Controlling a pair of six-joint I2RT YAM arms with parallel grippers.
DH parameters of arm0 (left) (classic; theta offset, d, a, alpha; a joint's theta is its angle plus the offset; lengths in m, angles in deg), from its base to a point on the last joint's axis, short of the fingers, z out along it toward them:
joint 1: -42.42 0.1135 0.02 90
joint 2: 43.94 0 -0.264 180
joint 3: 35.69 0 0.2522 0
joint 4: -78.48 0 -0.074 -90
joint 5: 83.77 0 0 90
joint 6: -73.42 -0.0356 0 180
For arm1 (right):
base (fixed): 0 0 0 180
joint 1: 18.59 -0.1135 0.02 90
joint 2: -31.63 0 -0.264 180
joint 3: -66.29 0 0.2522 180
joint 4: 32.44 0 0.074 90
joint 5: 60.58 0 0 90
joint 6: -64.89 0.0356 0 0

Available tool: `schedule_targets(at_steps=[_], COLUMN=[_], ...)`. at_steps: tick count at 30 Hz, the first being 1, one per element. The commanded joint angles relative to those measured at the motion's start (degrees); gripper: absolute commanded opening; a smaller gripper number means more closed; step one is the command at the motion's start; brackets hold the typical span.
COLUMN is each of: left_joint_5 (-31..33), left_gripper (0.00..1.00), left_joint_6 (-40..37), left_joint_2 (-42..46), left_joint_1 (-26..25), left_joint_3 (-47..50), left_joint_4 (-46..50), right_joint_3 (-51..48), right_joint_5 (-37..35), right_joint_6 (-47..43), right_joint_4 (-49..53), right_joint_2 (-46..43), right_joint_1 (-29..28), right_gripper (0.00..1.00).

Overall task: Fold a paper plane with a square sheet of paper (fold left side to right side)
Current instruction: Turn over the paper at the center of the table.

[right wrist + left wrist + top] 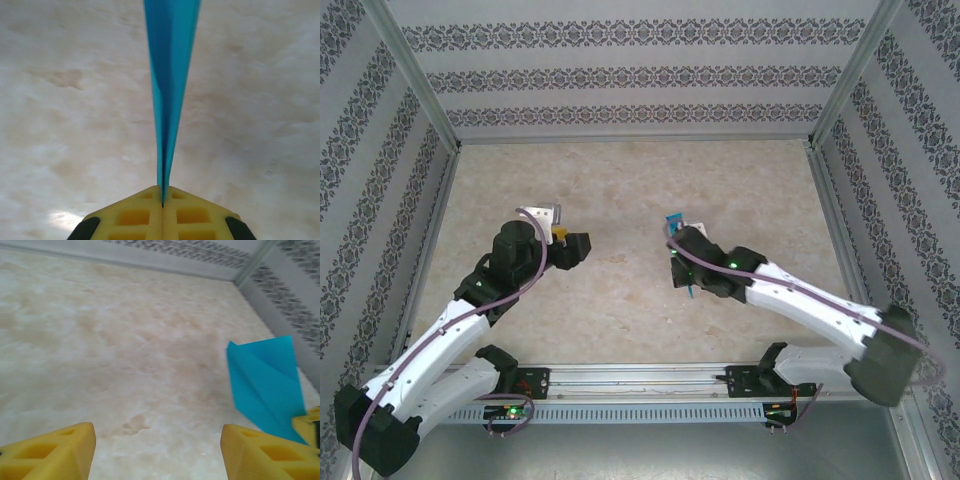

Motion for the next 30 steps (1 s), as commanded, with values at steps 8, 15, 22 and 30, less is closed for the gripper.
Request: schedule_targets(at_steps=[8, 15, 22, 30], left_joint_5=[12.4, 11.2, 9.4, 6.4], left_gripper=[0.69, 0.69, 0.69, 0.7], left_joint_6=[-2.6, -2.2, -1.5, -0.8], left_joint_2=[4.1, 2.6, 0.0, -1.9], left_joint_1=[1.6, 2.4, 2.6, 3.1], left_joint_3=[1.5, 1.7, 1.4, 0.7], left_joint_4=[8.2, 6.5, 5.5, 5.2], right_joint_3=[14.2, 20.1, 20.7, 18.1], right_joint_5=[-21.5, -23.0, -15.7, -7.7], right_joint_6=[5.7, 8.7, 6.4, 4.8], right_joint_4=[21.4, 25.7, 20.4, 13.7], right_joint_2=[22.7, 36.4, 39.4, 35.8], right_joint_1=[-7.1, -9.1, -9.4, -9.2], right_gripper=[0.02, 0.04, 0.13, 0.36])
